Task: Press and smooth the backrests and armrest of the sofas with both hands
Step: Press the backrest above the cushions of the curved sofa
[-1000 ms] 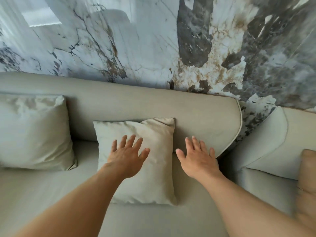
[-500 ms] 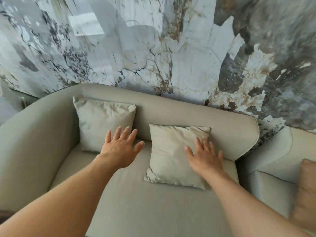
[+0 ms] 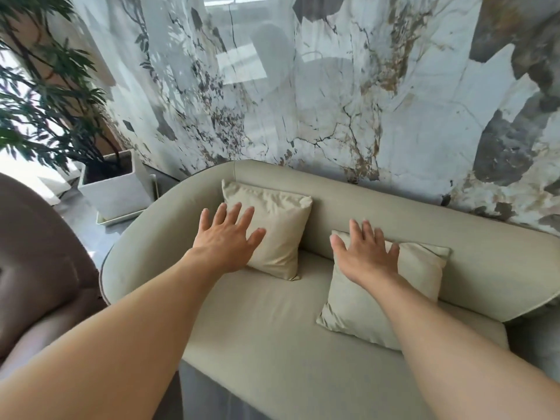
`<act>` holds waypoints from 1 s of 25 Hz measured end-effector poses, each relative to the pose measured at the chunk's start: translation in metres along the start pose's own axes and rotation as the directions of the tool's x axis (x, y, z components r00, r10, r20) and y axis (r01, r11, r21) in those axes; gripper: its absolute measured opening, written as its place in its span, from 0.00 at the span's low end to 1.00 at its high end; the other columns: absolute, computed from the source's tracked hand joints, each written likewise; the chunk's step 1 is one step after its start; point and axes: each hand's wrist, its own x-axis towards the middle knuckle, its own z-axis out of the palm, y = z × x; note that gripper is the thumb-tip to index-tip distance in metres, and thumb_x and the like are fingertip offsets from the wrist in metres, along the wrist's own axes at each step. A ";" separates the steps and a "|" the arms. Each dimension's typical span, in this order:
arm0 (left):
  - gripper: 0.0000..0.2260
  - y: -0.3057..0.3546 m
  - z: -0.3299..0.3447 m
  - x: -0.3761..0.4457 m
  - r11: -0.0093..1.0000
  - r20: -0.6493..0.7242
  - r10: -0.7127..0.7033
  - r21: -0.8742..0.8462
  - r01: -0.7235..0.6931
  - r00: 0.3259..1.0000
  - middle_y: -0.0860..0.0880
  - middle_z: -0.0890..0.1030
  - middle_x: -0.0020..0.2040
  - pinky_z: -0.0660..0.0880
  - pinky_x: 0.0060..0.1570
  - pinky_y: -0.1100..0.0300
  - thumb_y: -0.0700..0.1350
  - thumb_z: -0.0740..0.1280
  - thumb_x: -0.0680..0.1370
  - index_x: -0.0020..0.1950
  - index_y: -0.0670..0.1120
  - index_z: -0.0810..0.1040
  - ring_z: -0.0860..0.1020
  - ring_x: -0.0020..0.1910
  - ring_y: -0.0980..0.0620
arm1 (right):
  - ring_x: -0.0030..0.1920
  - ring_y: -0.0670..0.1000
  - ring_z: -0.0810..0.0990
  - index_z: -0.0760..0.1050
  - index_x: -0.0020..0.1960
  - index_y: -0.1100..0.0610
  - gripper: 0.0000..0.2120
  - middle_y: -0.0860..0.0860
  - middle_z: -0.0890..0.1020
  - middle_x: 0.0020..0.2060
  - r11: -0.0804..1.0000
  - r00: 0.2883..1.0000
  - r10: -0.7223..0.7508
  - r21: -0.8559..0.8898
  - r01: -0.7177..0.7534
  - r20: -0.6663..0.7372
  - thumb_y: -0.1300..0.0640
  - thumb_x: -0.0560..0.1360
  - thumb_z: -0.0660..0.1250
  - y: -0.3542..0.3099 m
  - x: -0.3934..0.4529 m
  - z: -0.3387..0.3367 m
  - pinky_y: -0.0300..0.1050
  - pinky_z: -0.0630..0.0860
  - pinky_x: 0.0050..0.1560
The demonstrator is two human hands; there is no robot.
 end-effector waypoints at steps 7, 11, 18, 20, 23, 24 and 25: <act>0.29 -0.030 -0.019 0.010 0.996 -0.032 -0.088 0.029 0.089 0.996 0.51 0.46 0.80 0.36 0.73 0.43 0.63 0.43 0.79 0.79 0.55 0.46 0.41 0.78 0.47 | 0.77 0.53 0.42 0.43 0.78 0.49 0.33 0.50 0.44 0.79 0.994 0.994 -0.103 0.029 0.104 -0.026 0.36 0.78 0.42 -0.042 0.041 -0.010 0.62 0.40 0.72; 0.29 -0.047 -0.017 0.046 0.998 -0.033 -0.069 0.008 0.069 0.997 0.50 0.45 0.80 0.35 0.73 0.43 0.63 0.43 0.79 0.79 0.54 0.45 0.40 0.78 0.47 | 0.77 0.54 0.41 0.43 0.78 0.49 0.33 0.50 0.43 0.79 0.995 0.995 -0.098 0.023 0.098 -0.024 0.35 0.78 0.42 -0.065 0.066 -0.010 0.62 0.39 0.72; 0.30 -0.116 0.008 0.156 0.996 -0.034 0.087 -0.030 -0.088 0.996 0.50 0.43 0.80 0.33 0.72 0.44 0.64 0.42 0.79 0.79 0.54 0.44 0.38 0.78 0.48 | 0.77 0.54 0.41 0.41 0.78 0.49 0.33 0.50 0.42 0.79 0.998 0.997 0.048 -0.025 -0.050 -0.063 0.35 0.78 0.41 -0.132 0.128 0.024 0.63 0.39 0.72; 0.30 -0.153 0.022 0.202 0.985 -0.038 0.172 -0.007 -0.173 0.984 0.51 0.42 0.80 0.32 0.71 0.44 0.65 0.41 0.79 0.79 0.55 0.44 0.37 0.77 0.48 | 0.77 0.54 0.41 0.41 0.78 0.48 0.34 0.49 0.42 0.79 0.994 0.991 0.100 -0.034 -0.103 -0.092 0.34 0.78 0.41 -0.167 0.153 0.042 0.62 0.39 0.72; 0.30 -0.208 0.039 0.259 0.966 -0.030 0.258 0.011 -0.258 0.966 0.51 0.42 0.80 0.31 0.71 0.44 0.64 0.40 0.78 0.78 0.55 0.42 0.36 0.77 0.48 | 0.77 0.53 0.41 0.42 0.78 0.48 0.35 0.49 0.43 0.79 0.984 0.981 0.167 -0.048 -0.172 -0.101 0.33 0.77 0.41 -0.220 0.185 0.059 0.62 0.39 0.72; 0.30 -0.227 0.044 0.278 0.963 -0.026 0.270 0.006 -0.270 0.962 0.51 0.42 0.80 0.31 0.71 0.44 0.64 0.40 0.78 0.78 0.55 0.42 0.37 0.77 0.47 | 0.77 0.53 0.41 0.42 0.78 0.48 0.35 0.49 0.43 0.79 0.980 0.977 0.189 -0.042 -0.194 -0.099 0.33 0.77 0.42 -0.239 0.197 0.064 0.62 0.39 0.72; 0.30 -0.245 0.050 0.295 0.961 -0.024 0.276 0.001 -0.276 0.961 0.51 0.42 0.80 0.32 0.71 0.44 0.64 0.39 0.78 0.78 0.55 0.42 0.37 0.77 0.47 | 0.77 0.52 0.41 0.43 0.78 0.48 0.35 0.49 0.43 0.79 0.976 0.972 0.211 -0.032 -0.216 -0.101 0.33 0.76 0.42 -0.254 0.208 0.069 0.62 0.39 0.72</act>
